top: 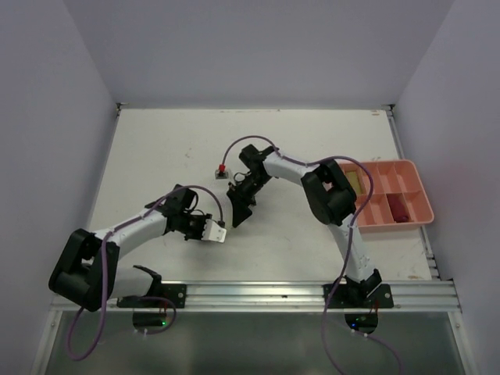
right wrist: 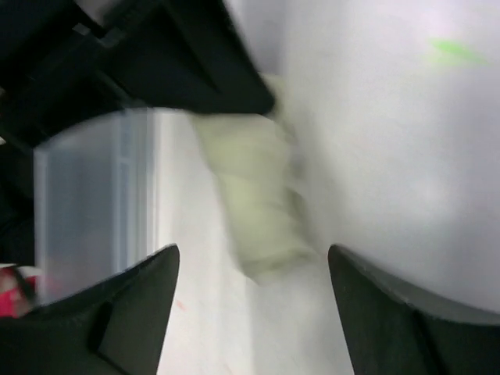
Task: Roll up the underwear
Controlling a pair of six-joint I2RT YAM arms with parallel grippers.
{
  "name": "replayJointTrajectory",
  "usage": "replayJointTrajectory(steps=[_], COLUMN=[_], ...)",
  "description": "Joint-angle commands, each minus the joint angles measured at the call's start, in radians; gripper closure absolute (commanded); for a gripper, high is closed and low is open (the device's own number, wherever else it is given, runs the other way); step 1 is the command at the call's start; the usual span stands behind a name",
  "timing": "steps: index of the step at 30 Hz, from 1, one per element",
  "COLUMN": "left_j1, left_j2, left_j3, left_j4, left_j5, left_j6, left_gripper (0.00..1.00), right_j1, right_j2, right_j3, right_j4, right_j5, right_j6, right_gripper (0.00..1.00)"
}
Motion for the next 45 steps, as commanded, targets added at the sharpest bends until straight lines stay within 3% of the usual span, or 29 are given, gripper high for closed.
replayJointTrajectory(steps=[1, 3, 8, 14, 17, 21, 24, 28, 31, 38, 45], left_j1=[-0.005, -0.005, -0.003, -0.003, -0.005, -0.003, -0.005, -0.005, -0.003, -0.005, -0.005], left_j2=[0.047, 0.077, 0.176, 0.311, 0.364, 0.421, 0.438, 0.427, 0.401, 0.378, 0.371], left_j3=[0.011, 0.028, 0.121, 0.232, 0.275, 0.324, 0.338, 0.327, 0.303, 0.275, 0.278], left_j4=[-0.027, -0.057, -0.159, -0.250, -0.258, -0.262, -0.259, -0.248, -0.225, -0.205, -0.213], left_j5=[-0.017, -0.006, 0.014, 0.046, 0.057, 0.066, 0.071, 0.062, 0.051, 0.042, 0.048], left_j6=[0.014, 0.026, 0.057, 0.033, 0.010, -0.021, -0.026, -0.020, -0.018, 0.000, 0.016], left_gripper=[0.89, 0.90, 0.93, 0.94, 0.95, 0.96, 0.96, 0.96, 0.96, 0.97, 0.97], right_j1=[-0.154, -0.212, -0.232, -0.209, -0.192, -0.157, -0.036, 0.054, 0.088, 0.097, 0.101], right_j2=[-0.133, -0.282, -0.598, -0.725, -0.905, -1.152, -1.276, -1.209, -1.126, -0.985, -0.826], right_j3=[-0.055, -0.162, -0.418, -0.478, -0.623, -0.878, -1.027, -1.051, -1.107, -1.169, -1.157], right_j4=[0.165, 0.300, 0.539, 0.403, 0.394, 0.576, 0.719, 0.814, 1.084, 1.360, 1.486], right_j5=[0.167, 0.193, 0.384, 0.489, 0.523, 0.499, 0.510, 0.583, 0.687, 0.537, 0.497], right_j6=[0.011, 0.017, -0.108, -0.326, -0.560, -0.567, -0.560, -0.408, -0.261, -0.070, -0.075], right_gripper=[0.18, 0.09, 0.07, 0.09, 0.07, 0.05, 0.06, 0.11, 0.08, 0.05, 0.05])
